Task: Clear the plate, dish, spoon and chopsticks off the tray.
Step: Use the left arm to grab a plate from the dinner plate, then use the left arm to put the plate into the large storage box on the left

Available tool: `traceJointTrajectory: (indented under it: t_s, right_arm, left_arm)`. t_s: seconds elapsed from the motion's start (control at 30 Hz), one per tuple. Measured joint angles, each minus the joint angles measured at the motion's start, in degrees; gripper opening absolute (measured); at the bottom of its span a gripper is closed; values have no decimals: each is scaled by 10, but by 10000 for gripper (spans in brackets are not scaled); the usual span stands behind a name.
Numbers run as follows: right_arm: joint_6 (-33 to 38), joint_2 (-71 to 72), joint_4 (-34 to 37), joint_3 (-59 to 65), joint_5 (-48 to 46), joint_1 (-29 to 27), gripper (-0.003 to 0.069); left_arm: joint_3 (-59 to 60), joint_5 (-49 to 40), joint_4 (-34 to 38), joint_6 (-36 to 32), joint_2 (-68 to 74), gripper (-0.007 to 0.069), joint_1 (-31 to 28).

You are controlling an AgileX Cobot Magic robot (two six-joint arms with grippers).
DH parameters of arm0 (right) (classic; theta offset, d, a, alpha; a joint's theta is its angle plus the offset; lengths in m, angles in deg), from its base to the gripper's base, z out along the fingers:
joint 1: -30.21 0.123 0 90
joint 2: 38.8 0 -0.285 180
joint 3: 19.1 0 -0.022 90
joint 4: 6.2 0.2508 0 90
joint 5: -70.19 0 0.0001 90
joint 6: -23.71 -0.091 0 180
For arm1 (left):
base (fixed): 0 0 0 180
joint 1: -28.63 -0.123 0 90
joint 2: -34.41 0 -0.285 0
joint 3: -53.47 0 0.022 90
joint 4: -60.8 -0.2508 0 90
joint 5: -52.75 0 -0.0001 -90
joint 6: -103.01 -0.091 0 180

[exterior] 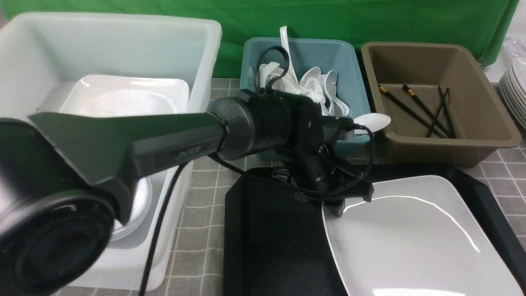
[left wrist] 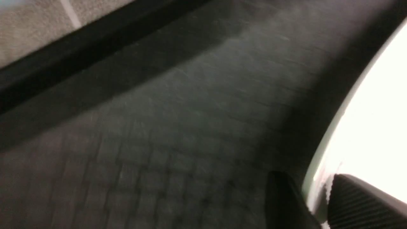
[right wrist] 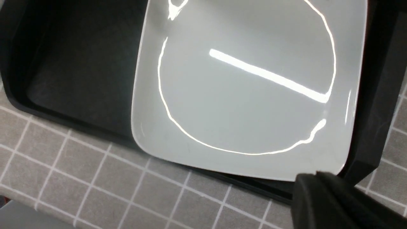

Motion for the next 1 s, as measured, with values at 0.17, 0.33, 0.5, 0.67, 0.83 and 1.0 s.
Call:
traceJointTrajectory:
  t_s: [0.17,0.33,0.5,0.67,0.83,1.0]
  right_arm:
    - [7,0,22,0,39,0,27]
    - [41,0,72,-7,61,0,27]
    - [45,0,85,-27,68,0,27]
    - [49,0,92,-49,69,0,27]
    - [57,-2,94,-77,68,0,27]
    - [66,-24,126,-121,66,0,27]
  left_arm:
    - [0,-34,0,-17,-57,78,1]
    - [0,-68,-8,-29,-106,44,-1]
    - [0,-89,-27,-39,-147,31,-1]
    - [2,-98,-46,-41,-178,27,-1]
    - [1,-106,-66,-43,-211,27,-1]
    - [-36,-136,-67,-49,-246,27,-25]
